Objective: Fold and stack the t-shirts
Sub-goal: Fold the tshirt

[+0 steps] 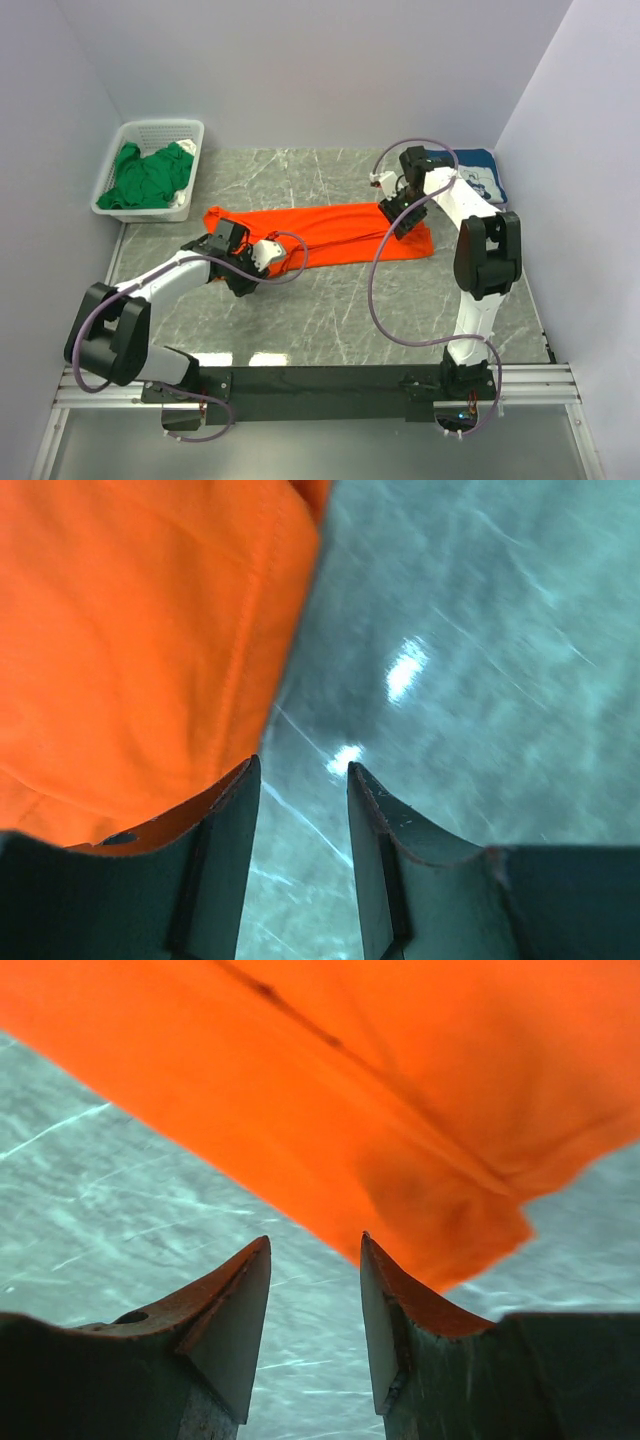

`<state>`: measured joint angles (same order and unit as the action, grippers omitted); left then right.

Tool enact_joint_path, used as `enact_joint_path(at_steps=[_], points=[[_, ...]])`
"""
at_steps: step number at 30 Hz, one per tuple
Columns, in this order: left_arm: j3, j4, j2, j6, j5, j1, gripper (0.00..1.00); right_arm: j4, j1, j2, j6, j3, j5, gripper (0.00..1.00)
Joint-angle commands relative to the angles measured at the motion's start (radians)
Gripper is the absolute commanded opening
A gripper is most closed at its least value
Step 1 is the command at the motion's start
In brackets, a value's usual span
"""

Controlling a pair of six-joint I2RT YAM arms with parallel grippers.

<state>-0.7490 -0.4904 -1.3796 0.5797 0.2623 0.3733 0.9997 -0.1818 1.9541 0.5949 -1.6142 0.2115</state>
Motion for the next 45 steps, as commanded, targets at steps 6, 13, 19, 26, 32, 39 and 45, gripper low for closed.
enact_joint_path(at_steps=[6,13,19,26,32,39,45], points=[[0.033,0.234,-0.079,-0.011,-0.17,0.035,0.46,0.017,-0.007,-0.052,-0.026,0.033,0.037,0.47],[0.013,0.24,-0.196,0.019,-0.179,0.035,0.44,0.017,-0.007,-0.043,-0.023,0.031,0.031,0.45],[0.002,0.213,-0.214,0.029,-0.155,0.035,0.17,0.001,-0.005,-0.043,-0.017,0.059,0.011,0.44],[-0.104,0.002,-0.124,0.065,-0.055,0.012,0.01,0.004,-0.005,-0.05,-0.006,0.065,0.011,0.43],[-0.26,-0.116,-0.111,0.101,0.008,-0.036,0.01,-0.006,-0.005,-0.054,0.0,0.079,0.014,0.41],[-0.49,-0.112,-0.277,0.126,0.034,-0.114,0.01,-0.015,-0.004,-0.052,-0.001,0.091,0.016,0.41],[-0.627,-0.275,-0.421,0.224,0.152,-0.165,0.01,-0.015,-0.001,-0.058,0.013,0.109,0.002,0.42]])
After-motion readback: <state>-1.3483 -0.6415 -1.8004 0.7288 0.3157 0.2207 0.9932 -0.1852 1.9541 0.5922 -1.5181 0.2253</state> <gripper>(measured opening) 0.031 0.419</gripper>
